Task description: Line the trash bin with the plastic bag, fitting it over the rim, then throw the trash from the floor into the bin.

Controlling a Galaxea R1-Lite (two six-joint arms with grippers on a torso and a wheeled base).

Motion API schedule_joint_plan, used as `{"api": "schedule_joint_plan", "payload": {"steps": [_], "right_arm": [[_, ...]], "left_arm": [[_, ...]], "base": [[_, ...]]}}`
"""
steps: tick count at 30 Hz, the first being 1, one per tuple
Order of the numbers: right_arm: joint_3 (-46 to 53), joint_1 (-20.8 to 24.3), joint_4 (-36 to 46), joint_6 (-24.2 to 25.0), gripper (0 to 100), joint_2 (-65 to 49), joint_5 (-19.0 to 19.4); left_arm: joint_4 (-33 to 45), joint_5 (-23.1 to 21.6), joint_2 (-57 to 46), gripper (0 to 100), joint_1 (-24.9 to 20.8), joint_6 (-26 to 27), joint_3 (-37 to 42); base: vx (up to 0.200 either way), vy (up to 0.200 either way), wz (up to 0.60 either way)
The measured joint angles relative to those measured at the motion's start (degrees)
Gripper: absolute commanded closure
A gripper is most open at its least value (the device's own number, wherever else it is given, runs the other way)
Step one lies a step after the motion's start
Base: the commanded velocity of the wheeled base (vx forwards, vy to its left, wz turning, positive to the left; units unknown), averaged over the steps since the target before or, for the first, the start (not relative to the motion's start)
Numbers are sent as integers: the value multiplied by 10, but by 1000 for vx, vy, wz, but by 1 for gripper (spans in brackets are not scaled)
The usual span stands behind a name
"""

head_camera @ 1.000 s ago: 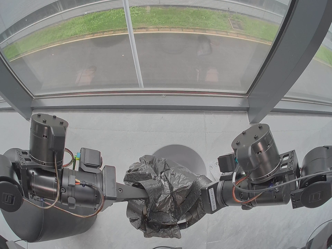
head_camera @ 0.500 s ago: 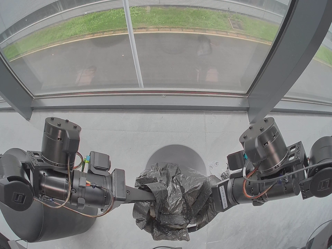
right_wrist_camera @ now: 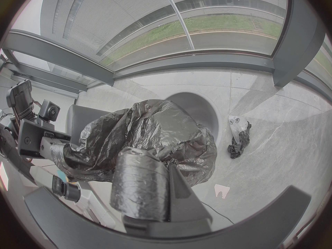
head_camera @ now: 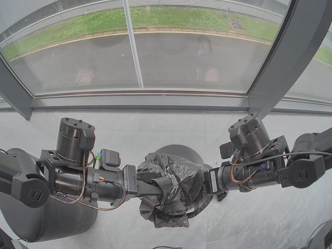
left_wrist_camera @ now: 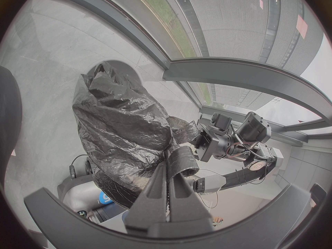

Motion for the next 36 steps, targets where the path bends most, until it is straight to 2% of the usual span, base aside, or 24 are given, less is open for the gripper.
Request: {"api": "schedule_joint_plan", "payload": {"steps": [7, 20, 28, 36], "right_arm": [[-29, -16, -33, -13, 100, 58, 2], [-69, -46, -37, -26, 100, 123, 4], [-20, -45, -49, -26, 100, 125, 3], [39, -44, -153, -25, 100, 128, 2]], "left_arm": [[-7, 0, 36, 100, 25, 10, -10], [-38, -15, 89, 100, 51, 13, -13], [-36, -33, 98, 100, 53, 12, 8], [-39, -37, 105, 100, 53, 11, 28]], "base": [[0, 0, 0], [0, 0, 0], [0, 0, 0], [0, 0, 0]]}}
